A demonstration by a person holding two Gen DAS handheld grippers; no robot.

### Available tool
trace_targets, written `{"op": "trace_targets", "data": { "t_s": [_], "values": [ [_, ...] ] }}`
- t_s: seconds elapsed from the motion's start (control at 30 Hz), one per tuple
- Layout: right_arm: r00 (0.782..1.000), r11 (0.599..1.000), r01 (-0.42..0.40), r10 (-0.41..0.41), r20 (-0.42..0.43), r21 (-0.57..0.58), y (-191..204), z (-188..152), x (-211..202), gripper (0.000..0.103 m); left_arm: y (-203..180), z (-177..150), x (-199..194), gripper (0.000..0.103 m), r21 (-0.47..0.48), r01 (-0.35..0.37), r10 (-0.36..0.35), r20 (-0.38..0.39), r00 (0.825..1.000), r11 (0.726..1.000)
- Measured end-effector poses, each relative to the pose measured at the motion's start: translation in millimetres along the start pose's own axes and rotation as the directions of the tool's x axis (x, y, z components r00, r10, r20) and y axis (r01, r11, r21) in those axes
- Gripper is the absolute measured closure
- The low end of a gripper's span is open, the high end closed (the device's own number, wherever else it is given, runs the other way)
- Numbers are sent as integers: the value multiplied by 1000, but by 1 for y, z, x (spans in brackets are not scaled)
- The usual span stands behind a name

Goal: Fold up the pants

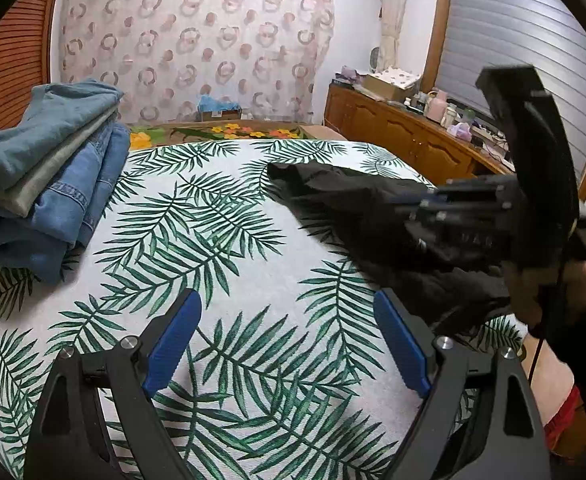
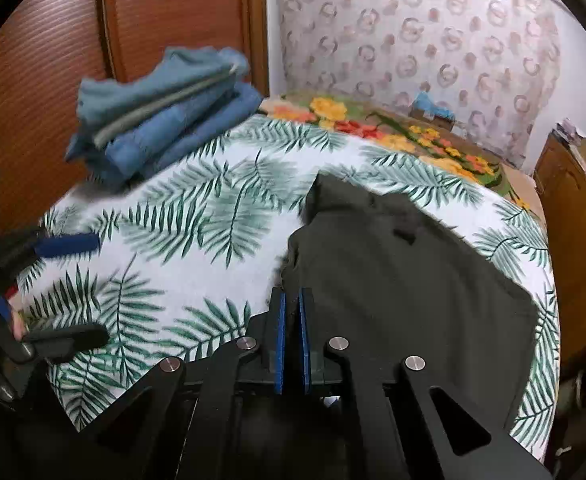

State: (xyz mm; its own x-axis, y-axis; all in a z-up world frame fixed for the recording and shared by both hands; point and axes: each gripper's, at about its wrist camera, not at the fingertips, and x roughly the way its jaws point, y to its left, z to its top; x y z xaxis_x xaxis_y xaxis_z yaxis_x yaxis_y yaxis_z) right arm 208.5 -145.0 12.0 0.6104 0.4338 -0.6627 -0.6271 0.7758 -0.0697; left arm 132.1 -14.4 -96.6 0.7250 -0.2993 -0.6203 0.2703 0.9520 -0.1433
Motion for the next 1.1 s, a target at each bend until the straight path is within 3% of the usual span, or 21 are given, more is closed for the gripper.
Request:
{"op": "trace_targets", "data": {
  "t_s": [0.13,0.4,0.67,0.7,0.8,0.97,1.1],
  "values": [
    [1000,1000,5,-6,14,18,-11,1,-6,98,-4,0,1,15,9,5,-5,-4,1000,1000],
    [993,992,116,-118,22,54,-43,7,-17,98,-8,-1,2,15,17,12,-12,-8,1000,1000],
    [982,974,186,-181,-50,132,-72,2,1,97,-12,0,4,15,24,17,-17,-12,1000,1000],
    [982,971,189,-185,-43,143,-70,0,1,94,-12,0,5,15,25,18,-18,-14,1000,1000],
    [978,964,210,-208,-27,165,-64,-5,1,71,-12,0,8,15,22,20,-19,-21,1000,1000],
    [970,957,241,-240,-31,163,-54,-11,4,68,-15,0,14,15,27,24,-24,-31,999,999],
    [982,970,191,-190,-23,148,-50,-16,-1,68,-18,2,18,15,28,27,-26,-33,999,999]
  ]
}}
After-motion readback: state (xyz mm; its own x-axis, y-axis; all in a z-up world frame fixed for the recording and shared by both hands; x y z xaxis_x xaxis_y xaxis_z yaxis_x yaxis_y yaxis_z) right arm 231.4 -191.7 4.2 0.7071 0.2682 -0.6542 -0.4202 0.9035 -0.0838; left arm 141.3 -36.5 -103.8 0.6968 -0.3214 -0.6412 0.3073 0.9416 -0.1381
